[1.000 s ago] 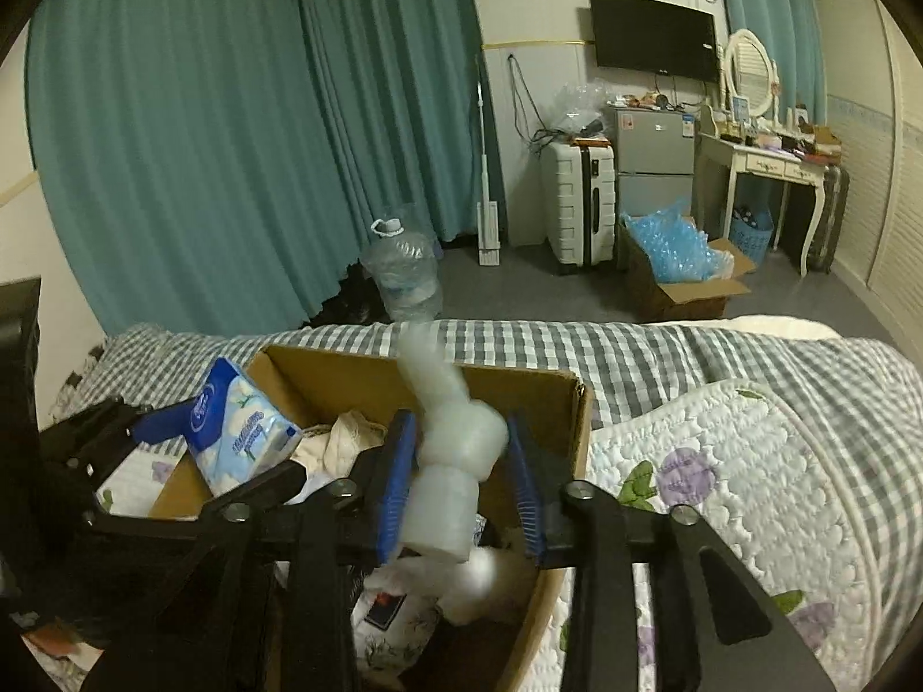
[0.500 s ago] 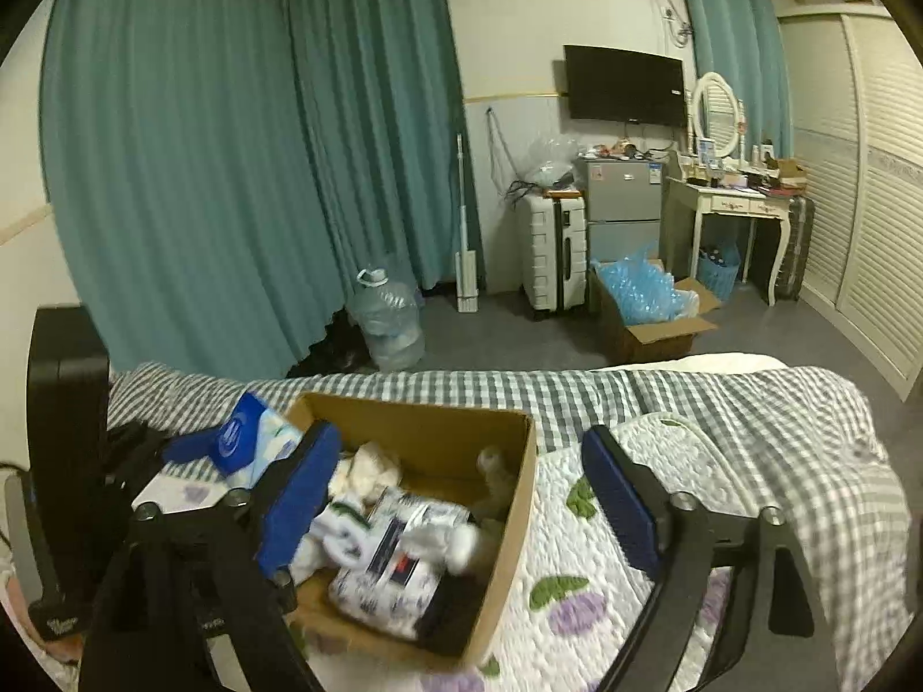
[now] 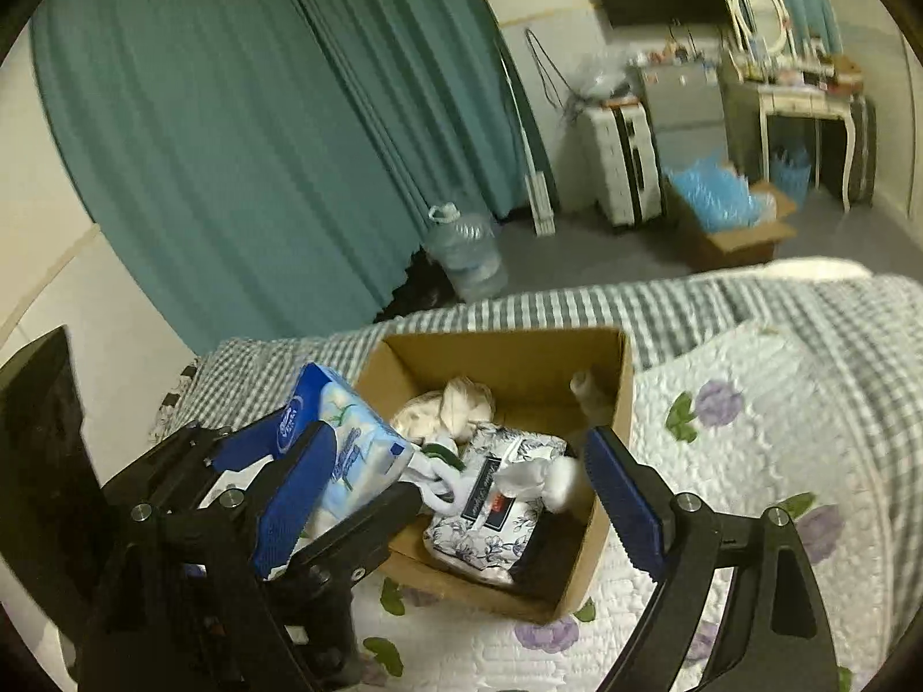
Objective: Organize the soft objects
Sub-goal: 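Carry the Vinda pack and bottle into the box and release them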
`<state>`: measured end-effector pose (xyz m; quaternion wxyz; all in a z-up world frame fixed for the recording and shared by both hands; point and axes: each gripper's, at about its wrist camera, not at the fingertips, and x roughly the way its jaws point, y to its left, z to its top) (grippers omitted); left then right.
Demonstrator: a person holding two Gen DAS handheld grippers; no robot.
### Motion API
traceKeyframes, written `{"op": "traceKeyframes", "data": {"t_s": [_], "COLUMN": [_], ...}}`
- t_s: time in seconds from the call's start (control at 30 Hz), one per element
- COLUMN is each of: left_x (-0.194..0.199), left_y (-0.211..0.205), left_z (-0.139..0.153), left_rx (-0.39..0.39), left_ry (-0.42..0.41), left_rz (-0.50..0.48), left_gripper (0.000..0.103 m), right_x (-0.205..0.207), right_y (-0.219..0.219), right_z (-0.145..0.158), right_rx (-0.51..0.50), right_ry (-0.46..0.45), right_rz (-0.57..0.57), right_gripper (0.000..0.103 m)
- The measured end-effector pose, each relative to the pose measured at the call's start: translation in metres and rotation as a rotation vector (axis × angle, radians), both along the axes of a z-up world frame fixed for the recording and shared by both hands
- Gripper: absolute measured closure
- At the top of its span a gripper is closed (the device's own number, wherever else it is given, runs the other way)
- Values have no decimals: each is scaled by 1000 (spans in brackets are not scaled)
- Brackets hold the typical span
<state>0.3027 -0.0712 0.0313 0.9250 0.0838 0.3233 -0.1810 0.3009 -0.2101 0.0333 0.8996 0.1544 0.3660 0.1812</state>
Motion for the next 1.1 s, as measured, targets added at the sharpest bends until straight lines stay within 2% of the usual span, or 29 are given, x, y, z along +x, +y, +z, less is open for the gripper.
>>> {"op": "traceKeyframes", "data": {"t_s": [0.1, 0.2, 0.33, 0.43, 0.57, 0.7, 0.83, 1.03, 1.07, 1.1], "left_x": [7, 14, 22, 28, 26, 19, 1, -58, -70, -86], "left_y": [-2, -6, -5, -2, 5, 16, 32, 56, 62, 69], "left_z": [-12, -30, -40, -42, -48, -41, -7, 77, 91, 106], "left_rx": [-3, 53, 44, 17, 22, 12, -19, -85, -99, -122], "left_ry": [11, 4, 6, 14, 24, 25, -17, -192, -228, -268], "left_rz": [-11, -30, -33, -32, -39, -14, 27, 77, 90, 105], "left_gripper": [26, 26, 28, 27, 27, 27, 27, 26, 21, 21], "right_x": [21, 35, 52, 58, 56, 41, 9, -61, -82, -95], "right_y": [2, 10, 24, 29, 21, 17, 13, 15, 16, 17], "right_z": [-23, -38, -59, -65, -57, -33, 19, 109, 127, 138], "right_rx": [6, -39, -35, -58, -24, -58, -95, -174, -184, -186], "right_ry": [50, 65, 105, 98, 71, 13, -87, -291, -342, -375], "right_rz": [-12, -9, 39, 21, -26, -73, -117, -173, -188, -197], "right_gripper": [15, 15, 15, 15, 15, 15, 15, 15, 14, 10]}}
